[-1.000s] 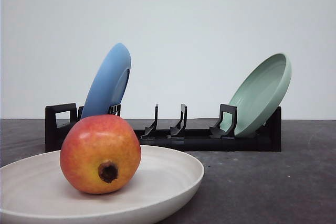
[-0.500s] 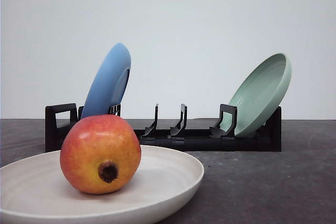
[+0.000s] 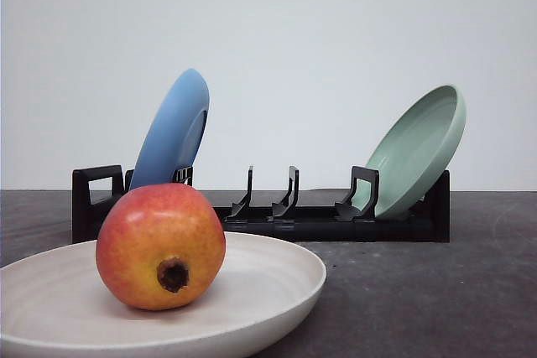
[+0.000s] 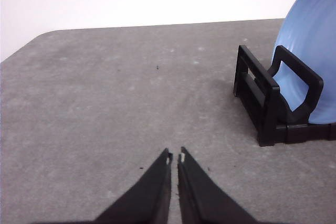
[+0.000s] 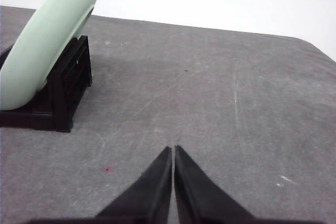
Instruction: Place pomegranate in white plate
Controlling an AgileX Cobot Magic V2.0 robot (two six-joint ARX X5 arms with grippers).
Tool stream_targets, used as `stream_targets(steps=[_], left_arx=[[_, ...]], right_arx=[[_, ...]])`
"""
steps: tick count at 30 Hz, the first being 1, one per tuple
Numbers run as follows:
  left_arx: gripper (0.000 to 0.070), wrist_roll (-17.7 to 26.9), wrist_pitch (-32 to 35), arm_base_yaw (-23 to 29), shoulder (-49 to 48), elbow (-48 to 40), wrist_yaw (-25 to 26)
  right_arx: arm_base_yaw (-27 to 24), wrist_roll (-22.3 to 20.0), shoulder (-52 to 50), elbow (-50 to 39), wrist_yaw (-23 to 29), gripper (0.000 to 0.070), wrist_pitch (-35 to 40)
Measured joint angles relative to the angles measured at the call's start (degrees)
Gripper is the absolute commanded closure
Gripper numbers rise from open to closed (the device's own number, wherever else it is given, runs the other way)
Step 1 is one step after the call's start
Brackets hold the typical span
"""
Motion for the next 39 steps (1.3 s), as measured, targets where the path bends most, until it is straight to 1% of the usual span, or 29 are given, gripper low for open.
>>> stream_targets(steps=[39], left_arx=[[0.07,0.0,0.0,0.0,0.0,0.0,0.0]], right_arx=[[0.0,0.0,0.0,0.0,0.0,0.0699,0.0]])
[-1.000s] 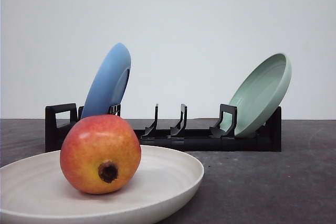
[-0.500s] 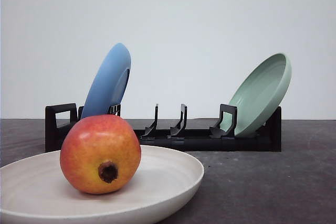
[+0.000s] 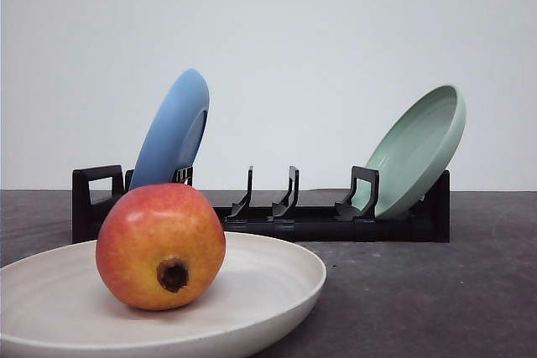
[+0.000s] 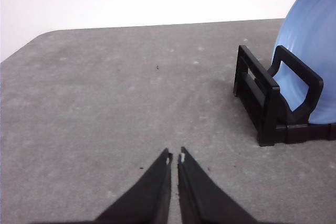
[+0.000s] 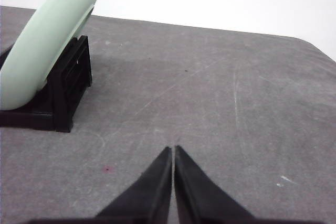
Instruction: Place pomegranate in white plate
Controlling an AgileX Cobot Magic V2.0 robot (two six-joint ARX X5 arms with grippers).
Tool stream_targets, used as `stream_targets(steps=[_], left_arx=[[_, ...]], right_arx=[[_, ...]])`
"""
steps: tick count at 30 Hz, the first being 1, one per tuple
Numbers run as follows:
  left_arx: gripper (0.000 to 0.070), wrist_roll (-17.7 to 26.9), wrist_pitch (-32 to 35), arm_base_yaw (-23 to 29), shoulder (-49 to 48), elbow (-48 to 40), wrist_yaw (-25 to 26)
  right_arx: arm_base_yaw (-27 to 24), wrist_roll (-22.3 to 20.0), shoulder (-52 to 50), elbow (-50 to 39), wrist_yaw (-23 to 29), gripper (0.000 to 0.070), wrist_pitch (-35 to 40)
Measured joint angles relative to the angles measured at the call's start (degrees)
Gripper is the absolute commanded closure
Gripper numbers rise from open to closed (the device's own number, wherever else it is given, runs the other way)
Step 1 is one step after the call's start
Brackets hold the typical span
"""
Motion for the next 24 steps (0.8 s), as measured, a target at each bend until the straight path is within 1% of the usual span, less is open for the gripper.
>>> stream_targets(steps=[24], left_arx=[[0.07,0.0,0.01,0.0,0.0,0.0,0.0]], right_arx=[[0.0,0.0,0.0,0.0,0.0,0.0699,0.0]])
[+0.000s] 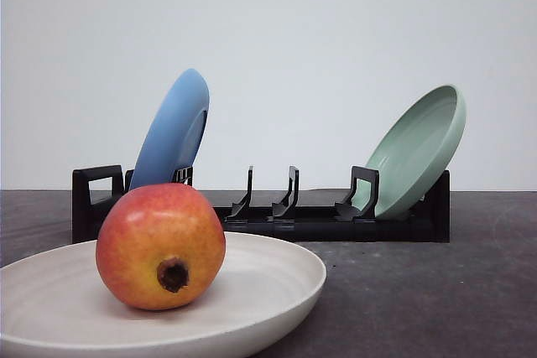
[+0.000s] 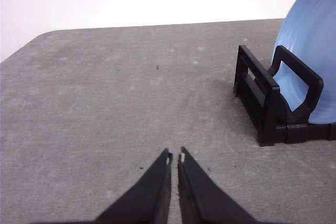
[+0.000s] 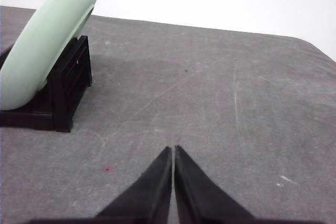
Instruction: Place pomegranate in white plate
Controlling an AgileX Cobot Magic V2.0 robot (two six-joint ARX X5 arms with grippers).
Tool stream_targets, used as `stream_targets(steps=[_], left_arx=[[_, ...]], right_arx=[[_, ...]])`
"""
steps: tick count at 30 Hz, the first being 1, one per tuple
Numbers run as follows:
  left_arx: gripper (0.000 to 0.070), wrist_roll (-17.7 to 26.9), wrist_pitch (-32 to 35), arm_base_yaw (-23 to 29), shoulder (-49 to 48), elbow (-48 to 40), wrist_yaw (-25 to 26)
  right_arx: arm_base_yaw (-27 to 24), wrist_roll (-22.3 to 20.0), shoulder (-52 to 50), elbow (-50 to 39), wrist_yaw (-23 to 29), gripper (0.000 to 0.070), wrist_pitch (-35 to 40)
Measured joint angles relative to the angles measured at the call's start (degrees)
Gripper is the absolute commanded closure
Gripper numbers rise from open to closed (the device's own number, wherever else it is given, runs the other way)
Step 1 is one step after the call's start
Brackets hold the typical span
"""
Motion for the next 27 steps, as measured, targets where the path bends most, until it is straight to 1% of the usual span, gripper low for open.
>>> stream_targets(steps=[27], left_arx=[[0.07,0.0,-0.01,0.0,0.0,0.0,0.0]], right_arx=[[0.0,0.0,0.0,0.0,0.0,0.0699,0.01]])
